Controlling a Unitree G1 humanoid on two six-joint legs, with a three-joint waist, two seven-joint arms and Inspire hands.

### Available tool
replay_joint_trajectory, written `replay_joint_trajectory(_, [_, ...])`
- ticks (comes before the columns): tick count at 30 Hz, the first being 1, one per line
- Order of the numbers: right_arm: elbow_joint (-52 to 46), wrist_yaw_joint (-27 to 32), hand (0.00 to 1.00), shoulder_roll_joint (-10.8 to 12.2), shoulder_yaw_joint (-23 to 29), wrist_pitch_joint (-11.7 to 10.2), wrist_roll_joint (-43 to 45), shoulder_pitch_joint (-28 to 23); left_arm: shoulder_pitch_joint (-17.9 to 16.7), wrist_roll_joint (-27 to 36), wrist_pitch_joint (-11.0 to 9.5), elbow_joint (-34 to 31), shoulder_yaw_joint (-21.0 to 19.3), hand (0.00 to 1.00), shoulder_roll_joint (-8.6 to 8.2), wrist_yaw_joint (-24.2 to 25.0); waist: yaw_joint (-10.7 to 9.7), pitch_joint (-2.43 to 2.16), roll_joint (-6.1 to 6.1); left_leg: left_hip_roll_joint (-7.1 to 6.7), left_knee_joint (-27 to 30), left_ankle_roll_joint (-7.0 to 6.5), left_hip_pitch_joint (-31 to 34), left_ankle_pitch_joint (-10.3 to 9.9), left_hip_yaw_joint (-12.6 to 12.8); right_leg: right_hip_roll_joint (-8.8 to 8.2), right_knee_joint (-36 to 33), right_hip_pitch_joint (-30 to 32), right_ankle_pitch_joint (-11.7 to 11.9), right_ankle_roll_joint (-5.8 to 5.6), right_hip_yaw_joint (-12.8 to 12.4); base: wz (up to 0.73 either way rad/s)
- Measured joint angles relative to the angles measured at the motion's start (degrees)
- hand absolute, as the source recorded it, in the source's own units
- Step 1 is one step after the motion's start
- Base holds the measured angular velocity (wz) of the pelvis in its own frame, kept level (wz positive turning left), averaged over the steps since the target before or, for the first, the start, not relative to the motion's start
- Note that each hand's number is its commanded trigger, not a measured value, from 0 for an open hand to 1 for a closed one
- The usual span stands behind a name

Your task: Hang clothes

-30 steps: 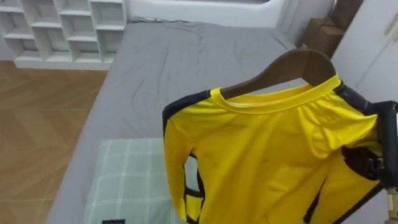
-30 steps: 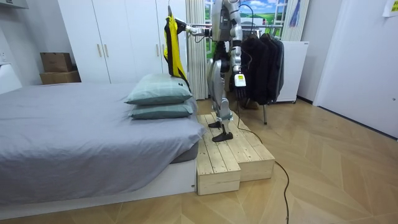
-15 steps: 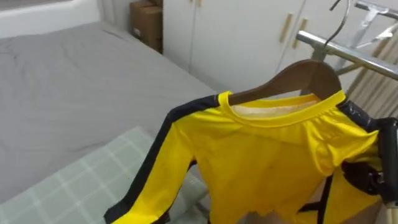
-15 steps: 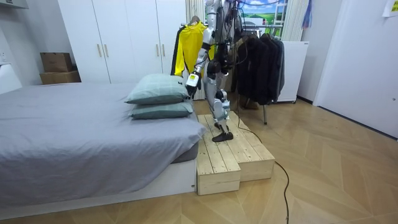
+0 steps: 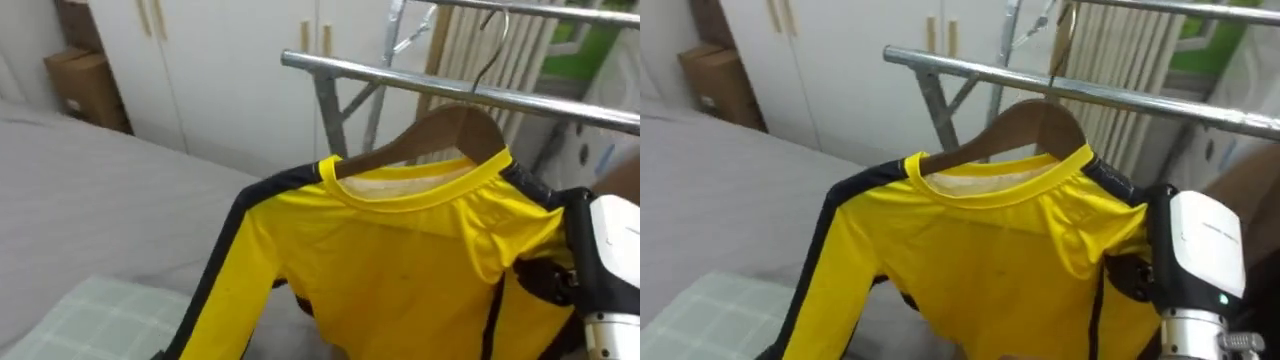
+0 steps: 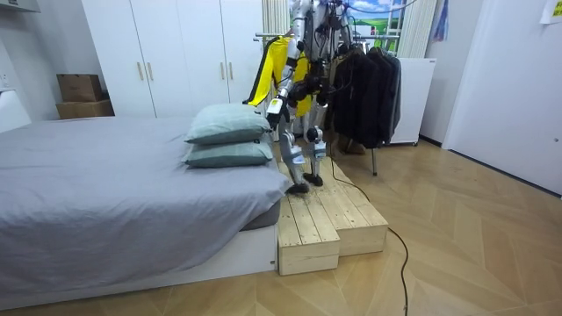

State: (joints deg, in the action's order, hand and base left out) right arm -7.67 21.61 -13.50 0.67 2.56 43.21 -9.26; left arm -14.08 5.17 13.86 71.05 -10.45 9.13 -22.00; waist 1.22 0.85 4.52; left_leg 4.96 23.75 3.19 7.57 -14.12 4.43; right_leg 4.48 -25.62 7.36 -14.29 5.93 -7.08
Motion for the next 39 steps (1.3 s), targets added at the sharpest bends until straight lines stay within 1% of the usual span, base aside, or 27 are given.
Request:
replay_joint_trajectory(1, [0.0, 0.23, 1.0, -0.12, 0.0, 0.0, -0.04, 0.16, -0.02, 1.02, 0.01, 0.0, -0.69, 0.0, -0.41, -0.23, 0.86, -0.05, -0.23, -0.83, -3.15, -0.56, 0.8, 1.01, -2.33, 0.91, -0.05, 0.48, 0.34, -0.32, -2.54, -1.28])
replay_joint_trajectory(2, [0.0, 0.23, 1.0, -0.12, 0.0, 0.0, -0.05, 0.4, -0.02, 1.41, 0.01, 0.01, -0.75, 0.0, -0.7, -0.37, 0.87, 0.02, -0.51, -1.06, -4.05, -0.29, 1.06, 2.15, -3.38, 1.29, 0.0, 0.59, 0.53, -0.39, -3.3, -1.16])
replay_joint_trajectory(3, [0.01, 0.23, 1.0, -0.08, -0.08, 0.0, -0.05, 0.46, -0.02, 1.72, 0.02, 0.22, -0.84, 0.0, -1.19, -0.44, 0.8, -0.12, -0.85, -1.86, -4.81, -0.02, 0.88, 3.75, -4.73, 1.92, 0.04, 0.88, 0.8, -0.83, -5.13, -0.86])
replay_joint_trajectory(4, [-0.02, 0.24, 1.0, -0.08, -0.01, 0.0, -0.04, 0.45, 0.19, 1.72, 0.02, 0.22, -0.84, 0.0, -1.57, -0.44, 0.43, -0.35, -1.11, -2.11, -5.42, -0.11, 0.81, 5.24, -4.68, 2.48, 0.74, 1.1, 1.44, -1.84, -6.91, -0.76])
replay_joint_trajectory(5, [-0.04, 0.24, 1.0, -0.08, 0.05, 0.0, 0.07, 0.45, 0.36, 1.72, 0.02, 0.23, -0.81, 0.0, -1.73, -0.44, 0.37, -0.42, -1.26, -2.04, -5.82, 0.03, 0.76, 6.1, -4.46, 2.65, 1.3, 1.15, 1.84, -2.26, -7.55, -0.62])
replay_joint_trajectory(6, [-0.05, 0.26, 1.0, -0.08, 0.02, 0.0, 0.36, 0.4, 0.69, 2.05, 0.01, 0.24, -0.65, 0.0, -1.8, -0.44, 0.46, -0.47, -1.38, -1.85, -6.26, 0.02, 0.56, 6.52, -3.05, 2.49, 2.61, 1.16, 2.77, -2.7, -8.29, -0.46])
replay_joint_trajectory(7, [-0.09, 0.28, 1.0, -0.07, 0.04, 0.0, 0.96, 0.4, 0.87, 2.28, 0.01, 0.24, -0.63, 0.0, -1.81, -0.44, 0.33, -0.51, -1.45, -1.8, -6.27, -0.05, 0.54, 6.5, -2.53, 2.41, 3.39, 1.04, 3.34, -2.61, -8.42, -0.38])
replay_joint_trajectory(8, [-0.13, 0.29, 1.0, -0.07, 0.28, -0.03, 1.66, 0.3, 1.25, 3.05, 0.0, 0.24, -0.55, 0.0, -1.82, -0.5, -0.34, -0.39, -1.63, -1.94, -6.51, -0.4, 0.42, 6.32, -1.75, 2.02, 4.58, 0.68, 3.98, -3.05, -8.57, -0.16])
replay_joint_trajectory(9, [-0.12, 0.28, 1.0, -0.06, 0.52, -0.03, 2.03, -0.09, 1.51, 3.79, -0.02, 0.24, -0.44, 0.0, -1.93, -0.87, -0.73, -0.39, -1.72, -2.71, -7.07, -0.82, -0.12, 6.18, -1.35, 1.56, 5.13, 0.25, 3.98, -3.22, -8.84, -0.08])
replay_joint_trajectory(10, [-0.12, 0.28, 1.0, -0.06, 0.59, -0.02, 2.07, -0.19, 1.62, 4.15, -0.02, 0.24, -0.42, 0.0, -2.01, -1.04, -0.87, -0.39, -1.74, -2.77, -7.27, -1.03, -0.37, 6.08, -1.12, 1.42, 5.2, 0.1, 3.89, -3.35, -9.13, -0.14])
replay_joint_trajectory(11, [-0.11, 0.28, 1.0, 0.15, 0.78, -0.02, 2.06, -0.2, 1.79, 4.22, -0.02, 0.25, -0.43, 0.0, -2.11, -1.09, -0.95, -0.3, -1.91, -2.77, -7.49, -1.47, -0.9, 5.77, -0.25, 1.31, 5.84, -0.37, 3.84, -3.46, -9.94, -0.32])
replay_joint_trajectory(12, [-0.18, 0.28, 1.0, 0.49, 0.75, -0.04, 2.01, -0.13, 1.79, 4.23, -0.02, 0.25, -0.43, 0.0, -2.13, -1.12, -0.86, -0.3, -1.94, -2.8, -7.87, -1.74, -1.43, 5.55, 0.83, 1.41, 6.08, -0.47, 3.9, -3.62, -11.01, -0.39])
replay_joint_trajectory(13, [-0.18, 0.28, 1.0, 0.62, 0.75, -0.04, 2.0, -0.13, 1.83, 4.23, -0.02, 0.28, -0.43, 0.0, -2.13, -1.15, -0.88, -0.31, -1.91, -2.75, -8.2, -1.78, -1.73, 5.51, 1.43, 1.49, 6.15, -0.45, 3.9, -3.63, -11.64, -0.51])
replay_joint_trajectory(15, [-0.19, 0.28, 1.0, 0.95, 0.8, 0.05, 2.11, -0.14, 2.43, 4.22, -0.02, 1.59, -0.62, 0.0, -2.17, -1.16, -1.0, -0.25, -2.0, -2.52, -8.59, -1.86, -2.62, 4.99, 3.49, 1.86, 6.24, -0.42, 3.85, -3.77, -13.83, -0.5])
replay_joint_trajectory(16, [-0.19, 0.28, 1.0, 1.04, 0.87, 0.08, 2.13, -0.16, 2.61, 4.23, -0.02, 1.93, -0.69, 0.0, -2.17, -1.16, -1.07, -0.22, -2.03, -2.44, -8.65, -1.83, -2.77, 4.79, 3.84, 1.99, 6.21, -0.4, 3.81, -3.83, -14.28, -0.49])
replay_joint_trajectory(18, [-0.21, 0.26, 1.0, 1.21, 0.84, 0.56, 1.98, -0.17, 3.23, 4.23, -0.03, 2.91, -0.77, 0.0, -2.15, -1.16, -0.89, -0.22, -1.97, -2.18, -10.43, -1.81, -4.36, 4.67, 6.47, 2.41, 6.18, -0.36, 3.68, -4.03, -16.21, -0.49])
replay_joint_trajectory(21, [-0.24, 0.25, 1.0, 1.51, 0.6, 0.75, 2.4, -0.16, 3.58, 4.47, -0.4, 3.51, -0.51, 0.0, -2.15, -1.16, -0.98, -0.26, -1.84, -2.04, -11.79, -1.75, -5.51, 4.64, 8.15, 3.06, 6.34, -0.38, 3.65, -4.09, -17.75, -0.32])
replay_joint_trajectory(24, [-0.25, 0.26, 1.0, 1.53, 0.75, 1.09, 2.07, -0.12, 3.55, 4.89, -0.6, 3.57, -0.69, 0.0, -2.12, -1.19, -1.15, -0.35, -1.51, -1.69, -12.38, -1.4, -6.22, 4.38, 8.87, 3.66, 7.01, -0.97, 3.86, -3.89, -19.02, -0.18])
replay_joint_trajectory(26, [-0.37, 0.26, 1.0, 1.4, 1.01, 1.43, 1.92, -0.12, 3.58, 4.88, -0.6, 3.58, -0.7, 0.0, -2.11, -1.35, -1.49, -0.43, -1.26, -1.53, -12.39, -1.19, -6.51, 4.2, 8.77, 3.73, 7.8, -1.63, 3.98, -3.69, -19.18, -0.05])
replay_joint_trajectory(27, [-1.32, 0.24, 1.0, 1.39, 1.04, 2.12, 1.93, -0.12, 3.76, 4.79, -0.6, 3.57, -0.8, 0.0, -2.11, -1.4, -1.48, -0.35, -1.04, -1.49, -12.43, -1.16, -6.55, 4.17, 8.76, 3.77, 7.93, -1.67, 3.98, -3.66, -19.29, 0.0])
replay_joint_trajectory(29, [-2.99, 0.24, 1.0, 1.39, 1.05, 2.51, 2.09, -0.12, 3.83, 4.13, -0.6, 3.57, -0.83, 0.0, -2.12, -1.41, -1.4, -0.29, -0.95, -1.47, -12.56, -1.14, -6.55, 4.16, 8.78, 3.81, 8.14, -1.63, 3.98, -3.66, -19.37, -0.02])
replay_joint_trajectory(31, [-5.12, 0.17, 1.0, 1.41, 0.9, 2.51, 2.06, -0.06, 3.85, 4.0, -0.6, 3.41, -0.58, 0.0, -2.12, -1.53, -1.26, -0.26, -0.89, -1.49, -13.04, -1.11, -6.6, 4.14, 8.73, 3.82, 8.34, -1.53, 3.98, -3.65, -19.29, 0.0])
replay_joint_trajectory(35, [-5.31, -0.37, 1.0, 1.41, 0.88, 2.46, 1.89, 0.37, 4.26, 4.01, -0.6, 3.17, -0.57, 0.0, -2.12, -2.17, -1.11, -0.22, -0.52, -1.48, -13.13, -1.11, -6.6, 4.14, 8.33, 3.74, 8.89, -1.84, 4.1, -3.47, -18.98, 0.05])
replay_joint_trajectory(39, [-5.31, -1.19, 1.0, 1.41, 0.88, 2.47, 1.83, 0.37, 4.37, 4.01, -0.6, 2.87, -0.57, 0.0, -2.12, -2.58, -1.11, 0.02, -0.11, -1.48, -13.18, -1.1, -6.6, 4.13, 8.12, 3.71, 9.05, -1.95, 4.11, -3.46, -18.9, 0.01])
